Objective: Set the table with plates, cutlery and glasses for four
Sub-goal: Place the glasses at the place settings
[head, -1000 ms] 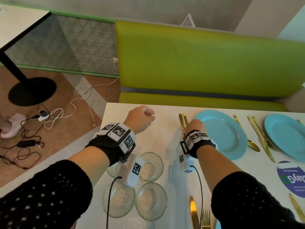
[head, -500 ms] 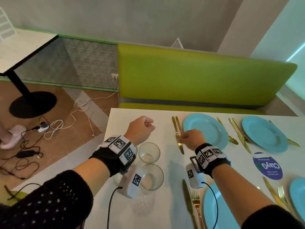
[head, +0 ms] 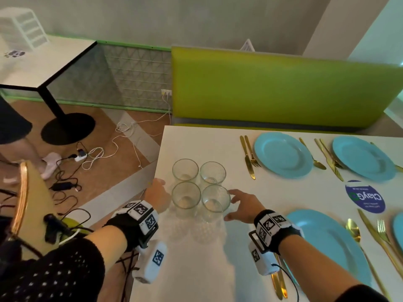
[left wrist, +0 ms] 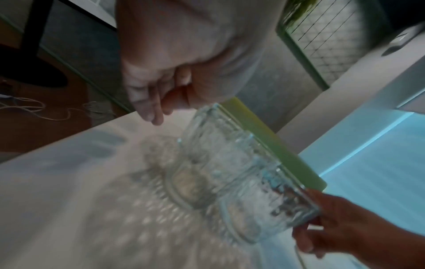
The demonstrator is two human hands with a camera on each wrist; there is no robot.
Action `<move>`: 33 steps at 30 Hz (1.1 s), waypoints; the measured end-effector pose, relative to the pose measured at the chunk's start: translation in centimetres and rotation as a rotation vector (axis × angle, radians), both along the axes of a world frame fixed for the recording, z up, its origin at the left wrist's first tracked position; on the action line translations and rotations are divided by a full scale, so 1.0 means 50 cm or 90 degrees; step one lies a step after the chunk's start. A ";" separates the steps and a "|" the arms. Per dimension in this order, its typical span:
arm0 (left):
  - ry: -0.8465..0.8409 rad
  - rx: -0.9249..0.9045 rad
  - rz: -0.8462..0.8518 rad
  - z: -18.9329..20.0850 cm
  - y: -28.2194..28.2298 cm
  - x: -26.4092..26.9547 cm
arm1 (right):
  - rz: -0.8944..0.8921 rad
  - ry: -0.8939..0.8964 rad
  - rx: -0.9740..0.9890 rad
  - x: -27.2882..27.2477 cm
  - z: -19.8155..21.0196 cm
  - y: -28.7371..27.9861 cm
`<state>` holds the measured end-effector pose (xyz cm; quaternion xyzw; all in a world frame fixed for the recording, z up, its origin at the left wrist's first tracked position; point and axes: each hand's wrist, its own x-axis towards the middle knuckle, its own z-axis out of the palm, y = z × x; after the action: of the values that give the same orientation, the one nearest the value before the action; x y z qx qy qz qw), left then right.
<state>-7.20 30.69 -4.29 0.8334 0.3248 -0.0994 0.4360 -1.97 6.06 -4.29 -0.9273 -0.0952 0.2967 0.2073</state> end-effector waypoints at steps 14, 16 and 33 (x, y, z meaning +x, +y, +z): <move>-0.087 -0.176 -0.035 -0.089 -0.044 -0.060 | -0.111 -0.064 0.181 -0.034 -0.062 0.049; -0.105 -0.151 -0.035 -0.088 -0.057 -0.061 | -0.118 -0.087 0.186 -0.039 -0.068 0.051; -0.188 -0.100 -0.282 -0.021 -0.188 -0.010 | -0.205 -0.196 0.100 -0.016 0.048 -0.112</move>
<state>-7.70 21.28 -5.34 0.8531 0.0589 -0.0942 0.5098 -2.74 0.44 -1.88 -0.9459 0.0006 0.1070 0.3065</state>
